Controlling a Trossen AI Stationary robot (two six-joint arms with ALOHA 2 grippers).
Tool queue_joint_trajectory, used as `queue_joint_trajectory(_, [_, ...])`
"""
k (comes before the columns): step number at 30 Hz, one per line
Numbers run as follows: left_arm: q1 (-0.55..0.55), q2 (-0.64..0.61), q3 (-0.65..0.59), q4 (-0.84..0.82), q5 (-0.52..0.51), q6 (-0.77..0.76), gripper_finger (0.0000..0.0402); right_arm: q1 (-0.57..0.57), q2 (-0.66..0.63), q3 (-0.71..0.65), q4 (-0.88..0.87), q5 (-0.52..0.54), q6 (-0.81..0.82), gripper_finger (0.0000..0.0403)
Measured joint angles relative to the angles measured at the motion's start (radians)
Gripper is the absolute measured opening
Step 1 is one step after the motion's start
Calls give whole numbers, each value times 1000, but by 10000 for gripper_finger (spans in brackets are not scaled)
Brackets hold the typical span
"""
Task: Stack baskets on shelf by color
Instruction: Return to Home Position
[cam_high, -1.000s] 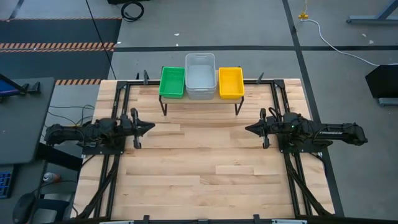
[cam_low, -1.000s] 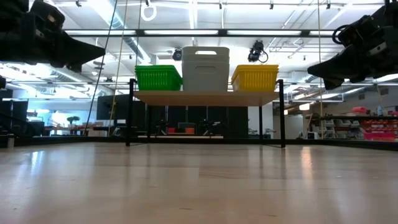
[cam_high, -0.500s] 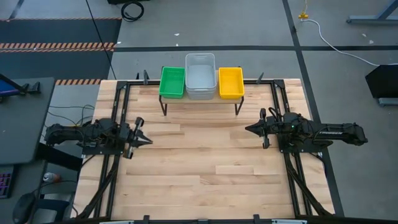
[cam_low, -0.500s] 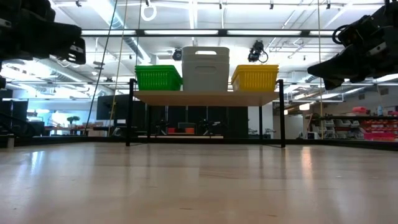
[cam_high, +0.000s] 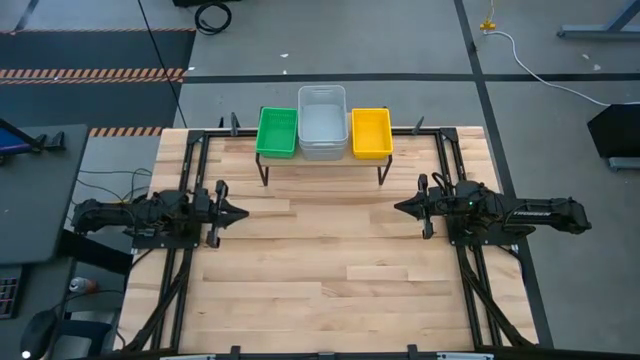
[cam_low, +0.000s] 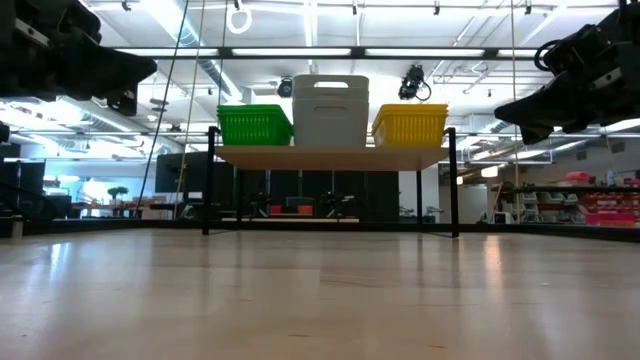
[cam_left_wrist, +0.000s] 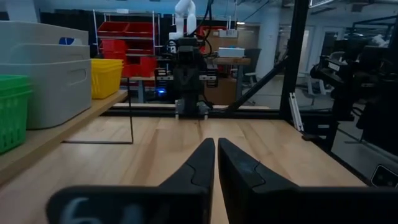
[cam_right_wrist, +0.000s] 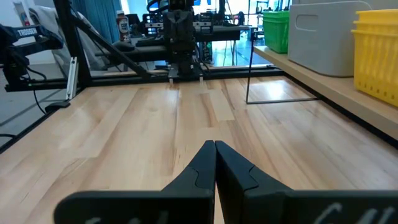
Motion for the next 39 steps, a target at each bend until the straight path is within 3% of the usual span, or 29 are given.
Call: queue_joint_trajectory(39, [0, 0, 0, 0, 0, 0, 28, 0, 0, 0, 0, 0, 0, 16])
